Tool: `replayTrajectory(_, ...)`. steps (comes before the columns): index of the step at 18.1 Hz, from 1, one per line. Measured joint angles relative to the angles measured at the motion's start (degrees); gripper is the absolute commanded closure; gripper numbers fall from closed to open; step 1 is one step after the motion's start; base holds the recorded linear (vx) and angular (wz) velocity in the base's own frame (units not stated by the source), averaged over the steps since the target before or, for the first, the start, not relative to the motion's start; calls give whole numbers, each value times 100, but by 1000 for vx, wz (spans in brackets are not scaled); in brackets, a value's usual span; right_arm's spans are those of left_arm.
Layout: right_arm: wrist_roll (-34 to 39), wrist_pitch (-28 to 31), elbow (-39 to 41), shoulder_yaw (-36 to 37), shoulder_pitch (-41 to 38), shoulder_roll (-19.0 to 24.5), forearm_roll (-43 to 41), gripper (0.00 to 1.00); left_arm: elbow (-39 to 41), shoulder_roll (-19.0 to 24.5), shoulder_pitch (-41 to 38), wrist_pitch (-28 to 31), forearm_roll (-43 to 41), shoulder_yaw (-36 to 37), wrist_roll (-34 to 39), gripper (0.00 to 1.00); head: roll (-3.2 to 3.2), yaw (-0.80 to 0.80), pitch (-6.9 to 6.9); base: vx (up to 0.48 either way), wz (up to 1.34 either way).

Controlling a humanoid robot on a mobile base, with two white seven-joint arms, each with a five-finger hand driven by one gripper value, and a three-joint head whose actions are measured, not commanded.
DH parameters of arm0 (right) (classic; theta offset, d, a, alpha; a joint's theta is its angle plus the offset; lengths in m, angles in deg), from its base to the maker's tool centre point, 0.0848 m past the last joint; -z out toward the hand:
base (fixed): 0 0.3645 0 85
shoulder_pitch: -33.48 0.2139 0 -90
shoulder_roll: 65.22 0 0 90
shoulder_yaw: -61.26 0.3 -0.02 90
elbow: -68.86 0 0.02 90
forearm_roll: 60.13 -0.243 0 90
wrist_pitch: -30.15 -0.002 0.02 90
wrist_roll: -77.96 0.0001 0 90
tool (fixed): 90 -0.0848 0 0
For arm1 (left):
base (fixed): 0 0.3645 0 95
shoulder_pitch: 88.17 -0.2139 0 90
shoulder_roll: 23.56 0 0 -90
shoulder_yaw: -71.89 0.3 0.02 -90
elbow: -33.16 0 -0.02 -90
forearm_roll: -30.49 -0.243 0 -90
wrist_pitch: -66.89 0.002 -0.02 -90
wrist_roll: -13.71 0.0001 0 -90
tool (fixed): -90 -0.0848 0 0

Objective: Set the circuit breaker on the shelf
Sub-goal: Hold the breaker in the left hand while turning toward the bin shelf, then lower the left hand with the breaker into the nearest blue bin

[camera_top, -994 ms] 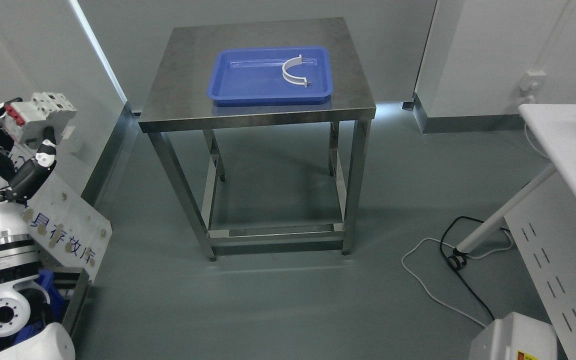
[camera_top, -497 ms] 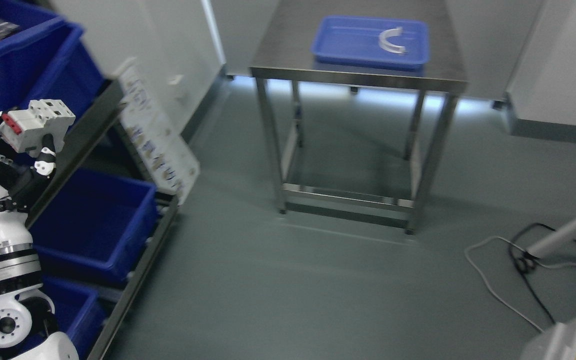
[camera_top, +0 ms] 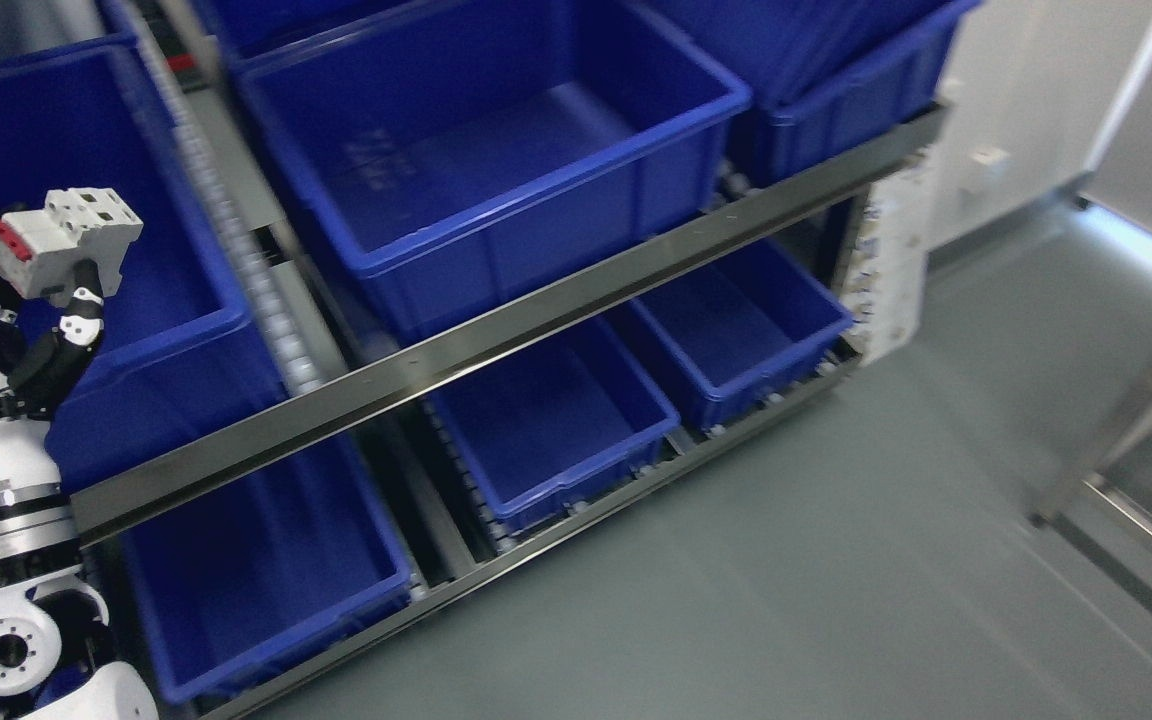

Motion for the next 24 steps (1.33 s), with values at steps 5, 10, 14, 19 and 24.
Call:
replayTrajectory(5, 0, 0, 0, 0, -1, 0, 0, 0, 78, -11, 42, -20, 6, 34, -17, 82, 0, 0, 0, 64, 708)
replayTrajectory(10, 0, 0, 0, 0, -2, 0, 0, 0, 124, -17, 134, 185, 9, 80, -22, 82, 0, 0, 0, 99, 221)
replayTrajectory(14, 0, 0, 0, 0, -3, 0, 0, 0, 146, -19, 216, 298, 10, 103, -65, 82, 0, 0, 0, 102, 11)
replayTrajectory(19, 0, 0, 0, 0, -3, 0, 0, 0, 166, -21, 291, 397, 10, 124, -208, 82, 0, 0, 0, 104, -90)
replayTrajectory(24, 0, 0, 0, 0, -3, 0, 0, 0, 175, -23, 339, 513, 11, 136, -228, 82, 0, 0, 0, 80, -67)
